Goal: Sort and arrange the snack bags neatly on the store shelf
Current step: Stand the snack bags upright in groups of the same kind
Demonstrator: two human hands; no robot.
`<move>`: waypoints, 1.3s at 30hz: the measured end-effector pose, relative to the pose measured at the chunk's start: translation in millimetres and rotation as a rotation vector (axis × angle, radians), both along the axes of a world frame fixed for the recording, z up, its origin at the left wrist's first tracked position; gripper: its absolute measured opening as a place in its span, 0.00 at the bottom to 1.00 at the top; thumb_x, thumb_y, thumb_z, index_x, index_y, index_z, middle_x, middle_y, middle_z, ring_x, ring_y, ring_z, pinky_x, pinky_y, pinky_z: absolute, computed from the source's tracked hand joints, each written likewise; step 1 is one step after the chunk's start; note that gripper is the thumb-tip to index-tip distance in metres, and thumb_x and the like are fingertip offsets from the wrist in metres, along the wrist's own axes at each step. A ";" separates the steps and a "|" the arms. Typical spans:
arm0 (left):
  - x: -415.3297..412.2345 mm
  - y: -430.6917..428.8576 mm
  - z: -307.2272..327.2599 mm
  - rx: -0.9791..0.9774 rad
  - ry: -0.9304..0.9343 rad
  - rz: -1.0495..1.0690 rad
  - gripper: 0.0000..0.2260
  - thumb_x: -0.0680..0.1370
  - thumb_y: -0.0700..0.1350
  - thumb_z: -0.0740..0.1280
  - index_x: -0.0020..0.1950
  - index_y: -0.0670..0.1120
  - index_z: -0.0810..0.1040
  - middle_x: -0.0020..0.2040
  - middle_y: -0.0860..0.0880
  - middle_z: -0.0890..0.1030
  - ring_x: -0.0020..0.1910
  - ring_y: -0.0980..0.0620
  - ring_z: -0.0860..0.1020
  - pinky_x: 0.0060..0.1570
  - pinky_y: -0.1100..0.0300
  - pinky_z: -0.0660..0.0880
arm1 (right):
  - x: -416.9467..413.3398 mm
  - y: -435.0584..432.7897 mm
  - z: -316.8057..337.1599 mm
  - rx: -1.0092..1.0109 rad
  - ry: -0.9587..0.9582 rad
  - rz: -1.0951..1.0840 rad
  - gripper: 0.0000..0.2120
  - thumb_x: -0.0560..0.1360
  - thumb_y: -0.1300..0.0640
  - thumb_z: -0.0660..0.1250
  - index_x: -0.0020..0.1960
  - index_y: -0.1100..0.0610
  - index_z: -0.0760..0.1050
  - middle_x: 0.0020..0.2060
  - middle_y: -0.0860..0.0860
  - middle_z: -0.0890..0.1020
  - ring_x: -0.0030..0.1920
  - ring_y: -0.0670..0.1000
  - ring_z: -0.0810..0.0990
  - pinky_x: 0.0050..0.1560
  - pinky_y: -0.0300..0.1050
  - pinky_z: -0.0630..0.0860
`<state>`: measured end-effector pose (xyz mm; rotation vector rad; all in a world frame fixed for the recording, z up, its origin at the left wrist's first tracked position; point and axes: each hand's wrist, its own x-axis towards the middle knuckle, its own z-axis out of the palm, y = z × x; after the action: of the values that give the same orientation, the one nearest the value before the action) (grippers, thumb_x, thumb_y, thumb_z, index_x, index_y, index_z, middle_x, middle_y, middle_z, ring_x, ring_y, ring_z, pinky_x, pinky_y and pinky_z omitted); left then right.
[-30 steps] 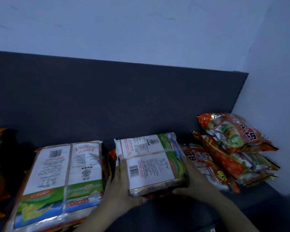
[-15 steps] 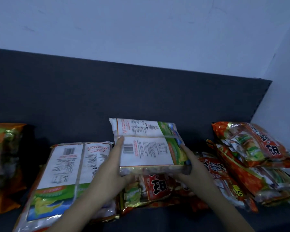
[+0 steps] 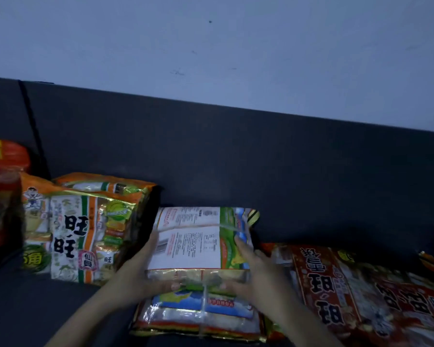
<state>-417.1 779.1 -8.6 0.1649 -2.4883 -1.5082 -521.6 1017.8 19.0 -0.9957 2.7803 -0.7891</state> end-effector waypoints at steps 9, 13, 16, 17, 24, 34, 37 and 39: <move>-41.0 -37.0 -53.1 -0.285 -0.073 0.093 0.58 0.56 0.67 0.78 0.76 0.64 0.45 0.77 0.58 0.54 0.75 0.52 0.56 0.71 0.47 0.62 | -2.4 19.1 -12.4 0.076 -0.051 0.021 0.52 0.68 0.38 0.70 0.75 0.42 0.35 0.67 0.49 0.69 0.64 0.49 0.70 0.59 0.42 0.70; -76.0 -62.0 -83.4 -0.582 -0.104 0.118 0.59 0.53 0.75 0.72 0.76 0.63 0.44 0.78 0.59 0.47 0.77 0.51 0.49 0.70 0.39 0.59 | -2.2 40.4 -3.4 -0.009 -0.077 0.074 0.53 0.66 0.39 0.73 0.74 0.40 0.35 0.70 0.48 0.65 0.69 0.50 0.66 0.66 0.49 0.67; -72.8 8.9 -22.4 -0.591 0.085 0.075 0.56 0.57 0.72 0.72 0.77 0.59 0.47 0.78 0.58 0.49 0.77 0.55 0.48 0.73 0.44 0.56 | -3.0 67.3 10.6 0.042 -0.038 0.037 0.52 0.67 0.38 0.72 0.76 0.45 0.41 0.75 0.47 0.56 0.74 0.48 0.57 0.72 0.49 0.59; -69.2 39.2 -3.0 -0.523 0.174 0.039 0.54 0.59 0.71 0.72 0.77 0.58 0.50 0.77 0.58 0.50 0.76 0.56 0.49 0.74 0.47 0.54 | -5.0 79.9 14.1 0.063 -0.020 -0.004 0.51 0.67 0.38 0.72 0.77 0.46 0.42 0.76 0.46 0.54 0.74 0.48 0.55 0.73 0.47 0.57; -90.6 213.4 29.7 -0.360 0.222 -0.350 0.54 0.53 0.83 0.53 0.73 0.61 0.45 0.72 0.63 0.50 0.73 0.63 0.46 0.69 0.67 0.43 | -18.9 216.4 21.2 0.115 0.054 -0.401 0.44 0.69 0.39 0.70 0.76 0.50 0.51 0.73 0.48 0.61 0.72 0.51 0.61 0.70 0.49 0.63; -145.6 422.6 -8.6 -0.568 0.115 -0.808 0.42 0.70 0.67 0.66 0.76 0.50 0.53 0.74 0.55 0.59 0.73 0.53 0.57 0.71 0.58 0.56 | 7.7 397.7 -13.1 0.047 -0.082 -0.900 0.35 0.61 0.36 0.73 0.63 0.49 0.68 0.55 0.46 0.75 0.56 0.49 0.75 0.54 0.47 0.75; -155.2 466.8 -28.5 -0.543 0.098 -0.885 0.41 0.64 0.73 0.61 0.72 0.55 0.58 0.70 0.57 0.64 0.71 0.53 0.62 0.69 0.54 0.61 | 2.7 426.8 -31.3 0.054 -0.158 -0.963 0.39 0.59 0.34 0.72 0.65 0.49 0.66 0.60 0.46 0.72 0.61 0.51 0.72 0.60 0.50 0.72; -158.5 490.1 -40.5 -0.559 0.082 -0.867 0.43 0.65 0.72 0.61 0.74 0.54 0.54 0.73 0.55 0.61 0.73 0.52 0.58 0.71 0.51 0.57 | -3.8 439.8 -41.4 0.062 -0.189 -0.993 0.43 0.62 0.38 0.73 0.71 0.51 0.61 0.65 0.49 0.69 0.64 0.52 0.69 0.64 0.49 0.70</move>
<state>-575.6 1269.3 -49.1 -1.1578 -2.9323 -0.8846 -525.4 1457.6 -22.4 0.5389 2.9831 -0.7760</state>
